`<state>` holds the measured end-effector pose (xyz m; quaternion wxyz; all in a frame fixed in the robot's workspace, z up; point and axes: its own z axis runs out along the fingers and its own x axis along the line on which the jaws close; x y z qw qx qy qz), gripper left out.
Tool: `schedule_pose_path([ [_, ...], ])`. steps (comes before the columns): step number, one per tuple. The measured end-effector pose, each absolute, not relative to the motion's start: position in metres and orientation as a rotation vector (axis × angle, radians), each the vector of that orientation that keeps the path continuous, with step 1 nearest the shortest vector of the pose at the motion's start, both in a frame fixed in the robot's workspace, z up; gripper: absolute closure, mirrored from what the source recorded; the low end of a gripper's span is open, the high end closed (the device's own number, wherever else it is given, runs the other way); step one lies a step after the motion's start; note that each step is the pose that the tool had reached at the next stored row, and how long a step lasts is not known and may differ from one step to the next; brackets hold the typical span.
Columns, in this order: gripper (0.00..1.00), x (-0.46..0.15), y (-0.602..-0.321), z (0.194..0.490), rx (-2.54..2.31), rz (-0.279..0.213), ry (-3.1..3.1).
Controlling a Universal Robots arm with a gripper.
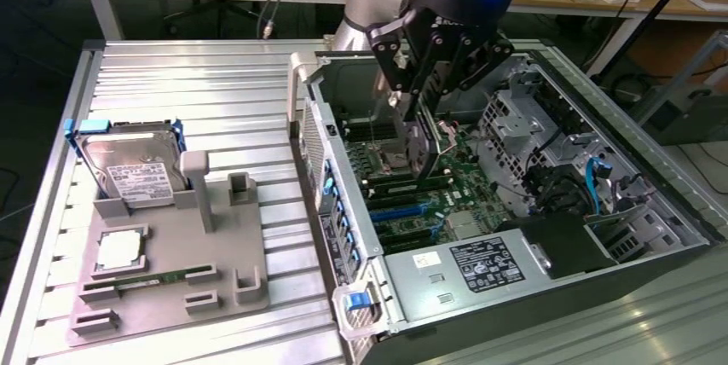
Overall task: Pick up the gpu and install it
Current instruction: 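Pick up the gpu and move the gpu toward the slot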
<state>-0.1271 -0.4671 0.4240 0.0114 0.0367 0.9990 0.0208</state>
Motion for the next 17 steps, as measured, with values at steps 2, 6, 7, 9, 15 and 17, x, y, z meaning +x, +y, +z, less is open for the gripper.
schedule_pose_path([
  [2,0.73,-0.124,-0.4671,0.424,0.115,0.065,3.116],
  [6,0.73,-0.1212,-0.4671,0.424,0.114,0.065,3.116],
  [7,0.73,-0.1206,-0.4671,0.424,0.114,0.065,3.116],
  [9,0.73,-0.1193,-0.4671,0.4241,0.114,0.065,3.116],
  [15,0.73,-0.1183,-0.4671,0.4241,0.114,0.065,3.116],
  [17,0.73,-0.1183,-0.4671,0.424,0.115,0.065,3.116],
])
